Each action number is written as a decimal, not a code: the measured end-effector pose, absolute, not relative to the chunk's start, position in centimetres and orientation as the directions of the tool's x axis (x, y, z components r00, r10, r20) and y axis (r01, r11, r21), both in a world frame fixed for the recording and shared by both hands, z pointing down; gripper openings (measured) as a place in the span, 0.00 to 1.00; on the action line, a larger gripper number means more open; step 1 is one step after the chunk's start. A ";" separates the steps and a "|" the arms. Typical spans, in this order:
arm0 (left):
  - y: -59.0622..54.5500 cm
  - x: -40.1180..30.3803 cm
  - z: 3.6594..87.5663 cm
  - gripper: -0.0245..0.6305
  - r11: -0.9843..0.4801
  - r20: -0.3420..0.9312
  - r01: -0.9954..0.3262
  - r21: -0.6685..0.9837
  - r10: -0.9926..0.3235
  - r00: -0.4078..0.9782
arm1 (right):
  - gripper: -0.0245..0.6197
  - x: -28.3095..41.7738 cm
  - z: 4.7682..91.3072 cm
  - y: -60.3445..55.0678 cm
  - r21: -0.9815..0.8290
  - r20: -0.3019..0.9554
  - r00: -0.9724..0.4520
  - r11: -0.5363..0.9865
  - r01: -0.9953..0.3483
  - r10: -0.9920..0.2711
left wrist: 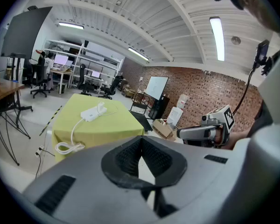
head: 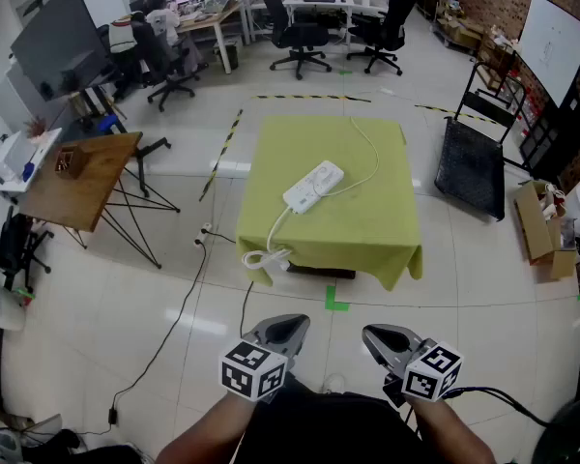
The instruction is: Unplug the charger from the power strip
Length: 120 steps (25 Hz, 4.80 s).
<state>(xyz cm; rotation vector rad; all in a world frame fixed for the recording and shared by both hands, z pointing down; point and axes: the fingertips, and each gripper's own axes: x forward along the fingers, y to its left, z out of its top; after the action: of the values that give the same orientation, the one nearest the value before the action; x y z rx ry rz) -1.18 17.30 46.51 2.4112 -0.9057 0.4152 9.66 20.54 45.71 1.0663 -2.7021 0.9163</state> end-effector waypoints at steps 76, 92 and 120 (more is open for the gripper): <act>-18.5 -6.5 55.3 0.05 -0.467 0.588 -0.788 0.400 -0.529 0.612 | 0.45 7.0 63.5 -29.7 0.036 0.695 -0.474 0.684 -0.728 -0.541; -18.3 -5.8 54.9 0.05 -0.498 0.576 -0.767 0.403 -0.514 0.636 | 0.45 8.9 61.8 -29.4 -0.193 0.650 -0.557 0.597 -0.779 -0.517; -17.0 -1.3 54.8 0.05 -0.552 0.565 -0.727 0.408 -0.473 0.676 | 0.45 19.0 65.4 -19.4 -0.035 0.841 -0.335 0.575 -0.817 -0.425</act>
<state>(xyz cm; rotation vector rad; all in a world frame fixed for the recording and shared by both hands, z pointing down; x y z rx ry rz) -1.31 -16.96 54.82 2.2564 -0.9195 0.5237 18.97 -19.43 65.44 0.9949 -1.9629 0.5882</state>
